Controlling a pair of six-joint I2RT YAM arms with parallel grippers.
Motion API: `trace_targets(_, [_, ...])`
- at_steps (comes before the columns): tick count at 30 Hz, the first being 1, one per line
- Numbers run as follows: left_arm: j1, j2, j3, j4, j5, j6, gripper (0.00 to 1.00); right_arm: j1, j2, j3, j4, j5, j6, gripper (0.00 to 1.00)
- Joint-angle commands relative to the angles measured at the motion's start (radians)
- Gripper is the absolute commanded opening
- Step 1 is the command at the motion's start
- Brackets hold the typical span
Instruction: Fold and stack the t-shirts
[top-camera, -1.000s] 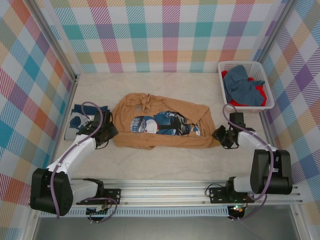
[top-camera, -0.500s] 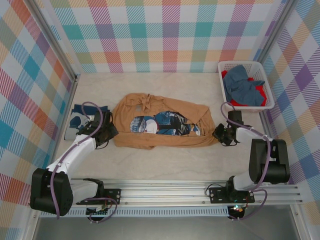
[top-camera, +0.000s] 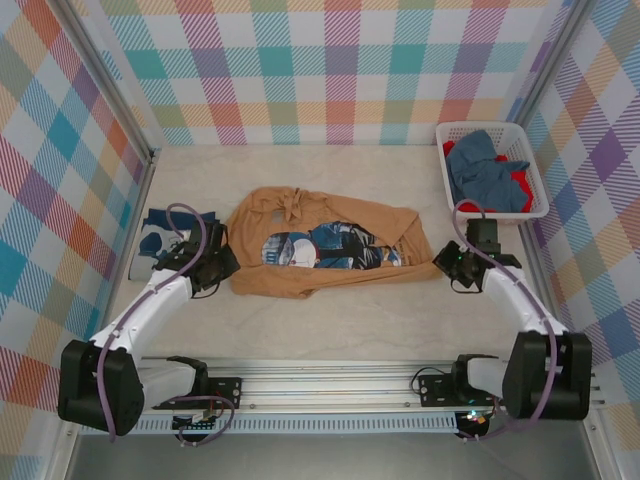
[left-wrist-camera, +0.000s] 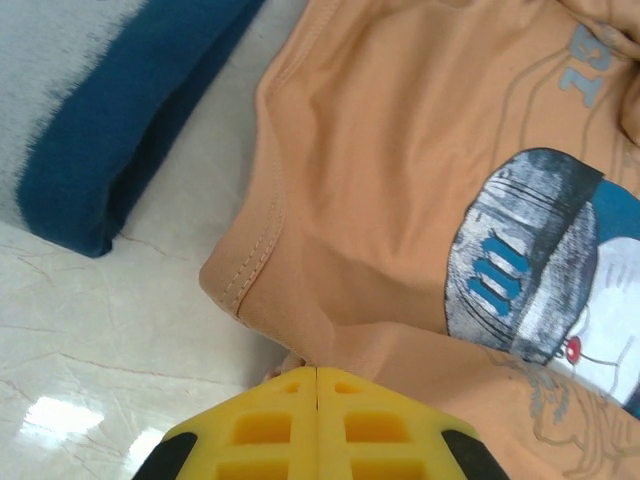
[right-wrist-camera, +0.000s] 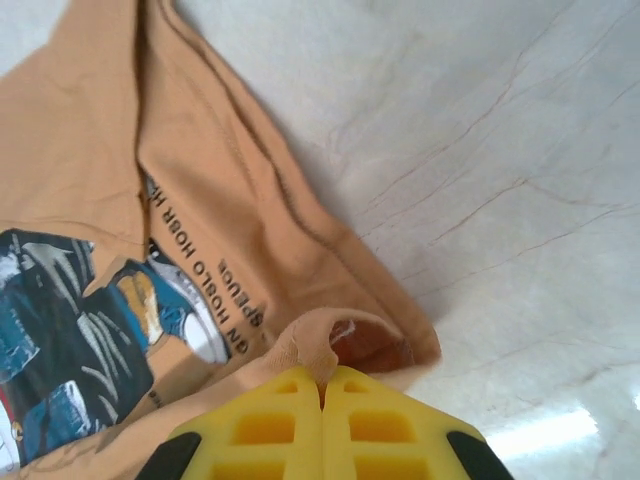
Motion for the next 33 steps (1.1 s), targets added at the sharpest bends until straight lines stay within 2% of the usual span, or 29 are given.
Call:
trace_targets(1, [-0.029,-0.049,0.042,-0.067,0.047,-0.026,0.0,-0.003,-0.064,0.04,-0.127,0.083,-0.041,0.0])
trace_targets(6, [-0.098,-0.082,0.006,-0.106,0.102,-0.09,0.0,-0.003,-0.173,-0.012,-0.168,0.141,-0.016,0.0])
trace_targets(10, [-0.195,-0.064,-0.085,-0.055,0.148,-0.145,0.0,-0.011,-0.121,-0.043,-0.142,0.152,-0.009,0.0])
trace_targets(11, [-0.215,-0.063,-0.104,-0.021,0.171,-0.148,0.03,-0.011,-0.101,-0.044,-0.135,0.158,-0.009,0.0])
trace_targets(12, [-0.237,-0.061,-0.113,-0.005,0.181,-0.153,0.11,-0.013,-0.084,-0.045,-0.122,0.162,-0.011,0.0])
trace_targets(14, [-0.261,-0.086,-0.103,-0.065,0.09,-0.162,0.22,-0.019,-0.058,-0.042,-0.098,0.155,-0.019,0.0])
trace_targets(16, [-0.261,-0.149,-0.107,-0.111,-0.014,-0.152,0.2,-0.019,-0.025,-0.021,-0.091,0.148,-0.03,0.0])
trace_targets(19, [-0.258,-0.187,-0.103,-0.137,-0.087,-0.107,0.21,-0.019,0.006,0.01,-0.082,0.127,-0.043,0.0])
trace_targets(22, [-0.251,-0.138,-0.101,-0.11,-0.107,-0.061,0.41,-0.019,0.029,0.038,-0.084,0.114,-0.051,0.0])
trace_targets(25, [-0.215,-0.07,-0.095,-0.059,-0.125,-0.045,0.48,-0.02,0.035,0.044,-0.081,0.109,-0.057,0.0])
trace_targets(28, [-0.143,-0.044,-0.077,-0.004,-0.105,-0.042,0.62,-0.019,0.032,0.04,-0.082,0.106,-0.064,0.0])
trace_targets(33, [-0.1,0.029,-0.056,0.084,-0.007,-0.073,0.65,-0.02,0.032,0.029,-0.074,0.092,-0.064,0.0])
